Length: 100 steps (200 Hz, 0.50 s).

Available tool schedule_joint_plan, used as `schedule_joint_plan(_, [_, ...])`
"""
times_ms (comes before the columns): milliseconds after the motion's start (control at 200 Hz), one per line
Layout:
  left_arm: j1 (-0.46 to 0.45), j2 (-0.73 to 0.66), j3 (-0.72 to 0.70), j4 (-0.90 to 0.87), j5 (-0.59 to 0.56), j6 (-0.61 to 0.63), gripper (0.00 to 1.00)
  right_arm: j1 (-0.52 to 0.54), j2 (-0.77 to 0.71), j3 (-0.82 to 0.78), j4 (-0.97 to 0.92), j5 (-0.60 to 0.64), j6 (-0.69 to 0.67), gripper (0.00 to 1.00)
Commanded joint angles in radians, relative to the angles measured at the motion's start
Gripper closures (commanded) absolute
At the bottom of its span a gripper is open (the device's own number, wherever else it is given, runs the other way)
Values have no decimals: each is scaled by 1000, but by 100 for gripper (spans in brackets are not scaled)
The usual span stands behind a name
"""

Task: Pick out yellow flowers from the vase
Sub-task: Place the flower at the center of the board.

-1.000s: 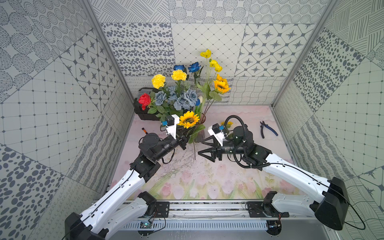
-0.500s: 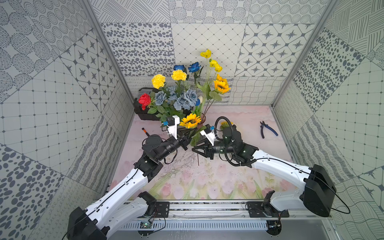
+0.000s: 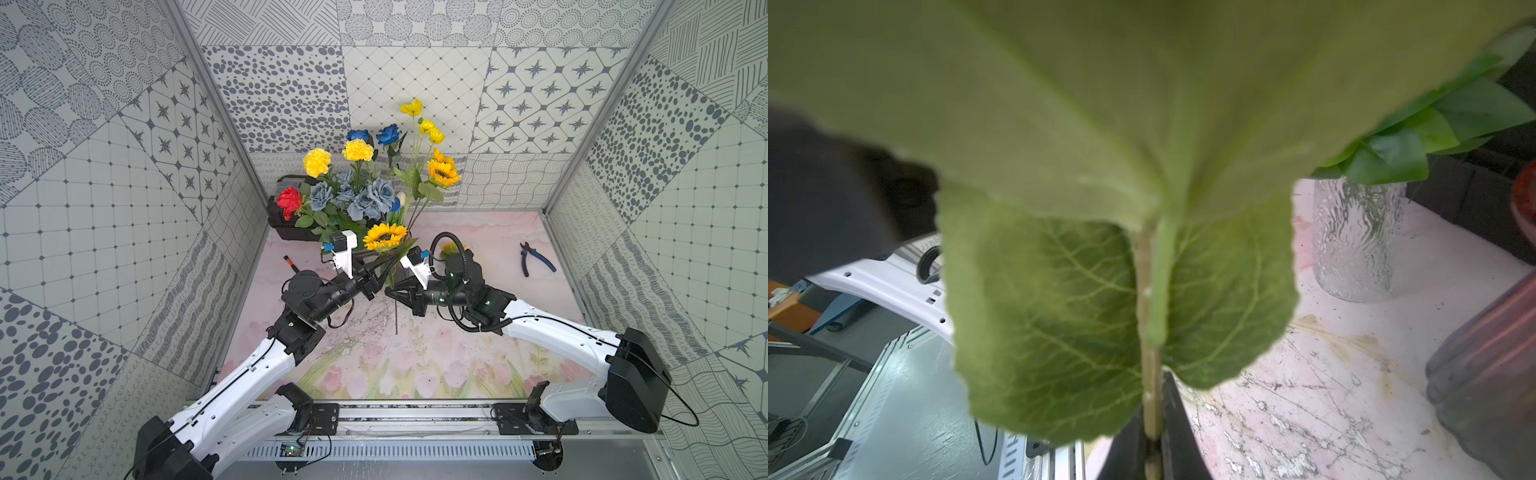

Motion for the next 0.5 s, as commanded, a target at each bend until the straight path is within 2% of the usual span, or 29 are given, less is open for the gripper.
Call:
schedule_joint_plan(0, [-1, -26, -8, 14, -27, 49, 29, 0, -41, 0, 19, 75, -3, 100])
schedule_joint_plan(90, [-1, -34, 5, -56, -28, 78, 19, -10, -65, 3, -13, 131, -8, 100])
schedule_joint_plan(190, [0, -52, 20, -145, -56, 122, 17, -42, -102, 3, -71, 189, -20, 100])
schedule_joint_plan(280, [-1, -98, 20, -226, -134, 171, 16, -94, -146, -14, -114, 178, -15, 100])
schedule_joint_plan(340, [0, -131, 25, -300, -253, 196, 15, -129, -189, -40, -133, 156, -23, 100])
schedule_joint_plan(385, [0, -147, 41, -382, -395, 198, 13, -149, -229, -69, -145, 165, -45, 100])
schedule_joint_plan(435, [0, -155, 58, -467, -538, 200, 10, -165, -274, -101, -173, 221, -65, 100])
schedule_joint_plan(495, [2, -155, 79, -546, -629, 224, 8, -192, -320, -127, -217, 303, -71, 100])
